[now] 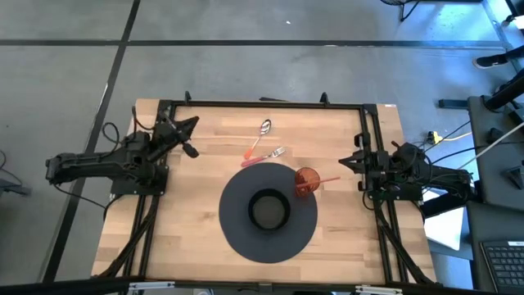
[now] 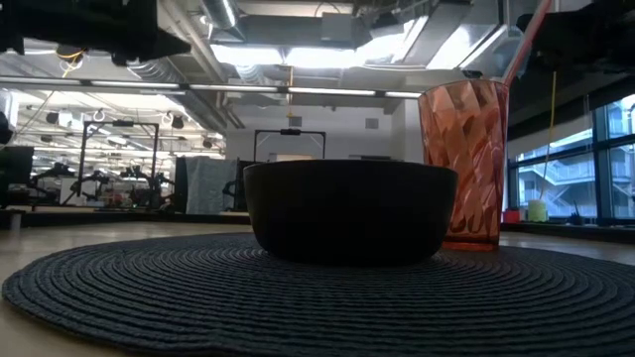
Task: Pick & Place Utensil
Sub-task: Put the pink fork into the black bowl
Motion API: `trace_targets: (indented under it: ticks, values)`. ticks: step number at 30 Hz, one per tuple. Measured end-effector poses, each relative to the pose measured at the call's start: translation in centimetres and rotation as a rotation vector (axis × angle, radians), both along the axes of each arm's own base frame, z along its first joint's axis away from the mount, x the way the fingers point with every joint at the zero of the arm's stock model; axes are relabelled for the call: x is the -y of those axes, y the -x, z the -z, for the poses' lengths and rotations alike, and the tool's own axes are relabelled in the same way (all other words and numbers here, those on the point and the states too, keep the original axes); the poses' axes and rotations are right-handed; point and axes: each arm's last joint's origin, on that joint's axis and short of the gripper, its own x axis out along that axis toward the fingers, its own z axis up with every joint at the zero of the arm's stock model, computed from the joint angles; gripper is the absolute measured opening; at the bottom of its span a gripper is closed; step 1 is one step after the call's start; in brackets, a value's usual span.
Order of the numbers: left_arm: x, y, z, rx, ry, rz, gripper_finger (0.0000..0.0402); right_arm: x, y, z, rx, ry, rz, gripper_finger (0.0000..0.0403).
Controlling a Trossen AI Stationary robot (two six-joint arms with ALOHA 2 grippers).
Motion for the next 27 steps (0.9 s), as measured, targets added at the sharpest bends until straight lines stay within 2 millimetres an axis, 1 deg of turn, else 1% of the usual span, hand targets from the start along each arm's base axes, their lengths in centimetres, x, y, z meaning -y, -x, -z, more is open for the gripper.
trace_targets:
  ticks: [2, 5, 8, 15, 19, 23, 27]
  values:
    - [-0.1, 0.1, 0.8, 0.02, 0.0, 0.022, 0.0003, 0.1, 0.0, 0.0, 0.004, -0.001, 0.026, 0.0012]
    - [-0.4, 0.0, 2.0, 0.008, 0.035, 0.035, 0.0002, 0.3, 0.1, -0.3, -0.001, -0.023, 0.117, 0.001]
    - [-0.4, -0.1, 3.1, 0.007, 0.069, 0.044, 0.0002, 0.6, 0.2, -0.7, -0.044, -0.06, 0.201, 0.0004]
    - [-0.1, -0.4, 4.3, 0.001, 0.073, 0.16, 0.0002, 1.3, -0.4, -0.5, -0.129, -0.169, 0.398, 0.0003]
    - [-0.1, -0.4, 5.2, -0.024, 0.085, 0.171, 0.0003, 1.9, -1.3, -1.0, -0.245, -0.206, 0.509, 0.0003]
    - [-0.2, -0.3, 5.2, -0.022, 0.091, 0.129, 0.0005, 2.7, -2.7, -2.7, -0.34, -0.195, 0.581, 0.0002]
    - [-0.2, -0.3, 5.2, -0.041, 0.068, 0.124, 0.0003, 3.9, -4.2, -5.5, -0.412, -0.154, 0.641, 0.0002]
